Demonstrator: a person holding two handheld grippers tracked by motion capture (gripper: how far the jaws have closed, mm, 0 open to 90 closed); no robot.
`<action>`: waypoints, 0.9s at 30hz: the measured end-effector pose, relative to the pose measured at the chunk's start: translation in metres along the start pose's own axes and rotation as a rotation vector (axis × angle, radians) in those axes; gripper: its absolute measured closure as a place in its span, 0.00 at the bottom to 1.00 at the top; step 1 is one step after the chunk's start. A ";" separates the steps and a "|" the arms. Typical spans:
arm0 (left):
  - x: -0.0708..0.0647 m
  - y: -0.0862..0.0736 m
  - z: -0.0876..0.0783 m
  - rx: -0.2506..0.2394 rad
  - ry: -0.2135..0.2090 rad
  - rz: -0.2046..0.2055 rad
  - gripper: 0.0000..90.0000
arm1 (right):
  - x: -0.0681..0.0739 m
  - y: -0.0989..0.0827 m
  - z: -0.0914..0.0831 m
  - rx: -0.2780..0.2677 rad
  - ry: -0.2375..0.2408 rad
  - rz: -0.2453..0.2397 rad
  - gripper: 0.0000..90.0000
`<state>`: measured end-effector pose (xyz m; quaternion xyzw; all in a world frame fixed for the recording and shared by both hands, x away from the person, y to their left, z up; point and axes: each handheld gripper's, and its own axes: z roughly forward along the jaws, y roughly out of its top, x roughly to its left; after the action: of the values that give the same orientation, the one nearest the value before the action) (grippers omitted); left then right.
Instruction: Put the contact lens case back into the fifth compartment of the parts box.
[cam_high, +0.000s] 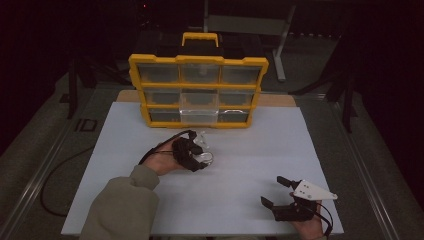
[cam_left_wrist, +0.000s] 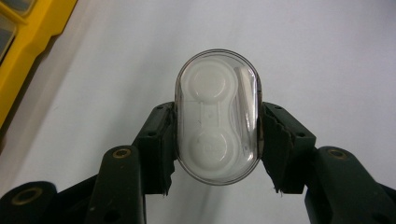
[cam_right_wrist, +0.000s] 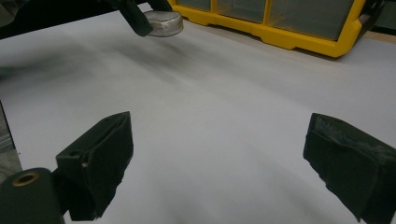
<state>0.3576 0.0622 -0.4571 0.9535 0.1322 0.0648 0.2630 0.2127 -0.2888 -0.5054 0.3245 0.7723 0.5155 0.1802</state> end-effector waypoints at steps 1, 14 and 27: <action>0.000 0.000 -0.001 0.002 -0.001 0.003 0.55 | 0.000 0.000 0.000 0.000 0.000 -0.001 0.09; 0.003 0.003 -0.012 -0.009 0.008 0.007 0.55 | 0.000 0.000 0.000 -0.001 0.004 0.001 0.09; 0.005 0.004 -0.022 -0.003 0.009 0.014 0.55 | 0.000 0.000 0.000 -0.003 0.003 0.004 0.09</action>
<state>0.3593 0.0710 -0.4360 0.9537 0.1265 0.0710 0.2634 0.2130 -0.2888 -0.5057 0.3249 0.7713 0.5174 0.1783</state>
